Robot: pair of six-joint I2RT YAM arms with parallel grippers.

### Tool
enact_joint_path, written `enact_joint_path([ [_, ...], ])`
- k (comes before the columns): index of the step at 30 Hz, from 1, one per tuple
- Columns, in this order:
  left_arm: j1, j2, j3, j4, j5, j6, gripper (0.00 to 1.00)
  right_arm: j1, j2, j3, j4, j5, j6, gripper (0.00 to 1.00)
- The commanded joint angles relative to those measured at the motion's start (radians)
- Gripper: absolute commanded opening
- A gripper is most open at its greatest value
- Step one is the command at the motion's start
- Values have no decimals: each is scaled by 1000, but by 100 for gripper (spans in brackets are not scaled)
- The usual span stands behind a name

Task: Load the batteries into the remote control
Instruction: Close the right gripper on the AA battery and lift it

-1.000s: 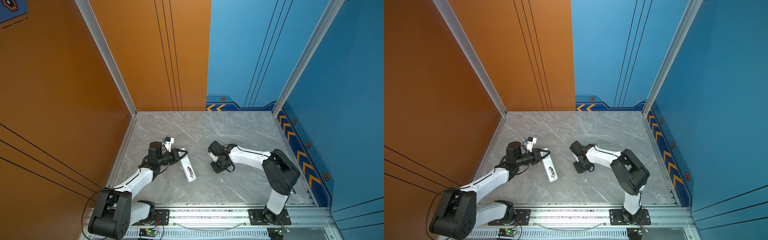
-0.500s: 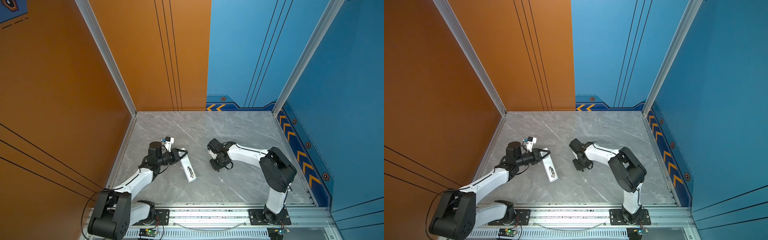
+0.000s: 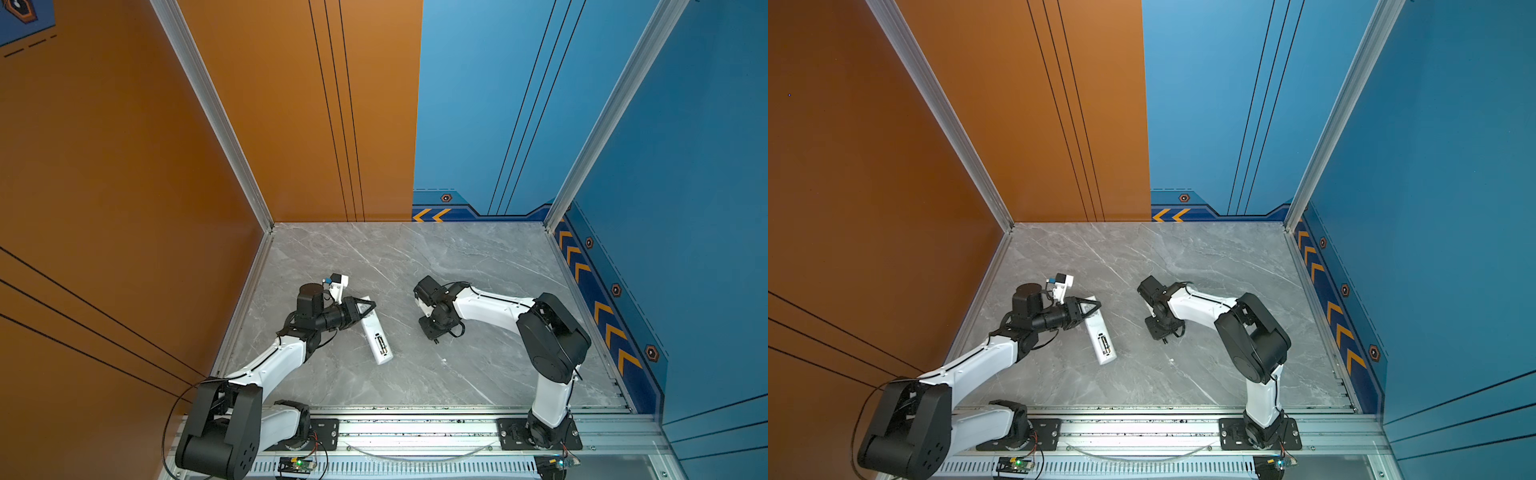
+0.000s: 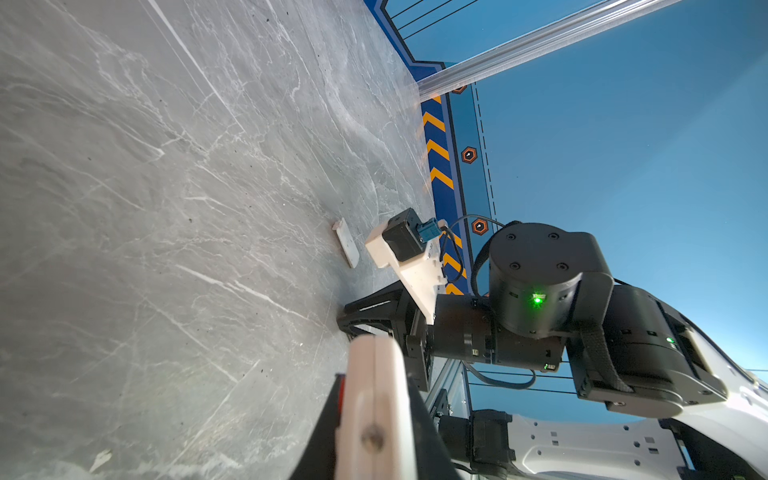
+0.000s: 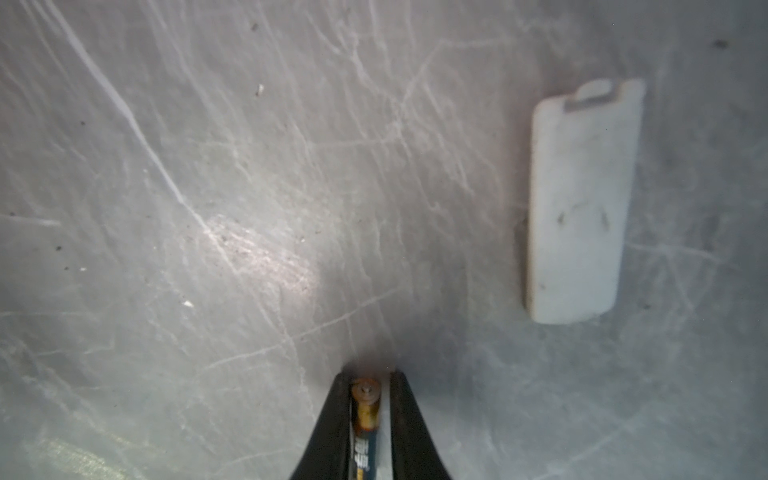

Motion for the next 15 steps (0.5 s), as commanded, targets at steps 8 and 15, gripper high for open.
enact_joint_path([
  [8,-5,-2,-10,17,-9,11,0,0,70,-38,-13,44,-20,8],
  [15,-10,-8,-13,17,-19,11,0,1,49,-39,-12,44,-21,4],
])
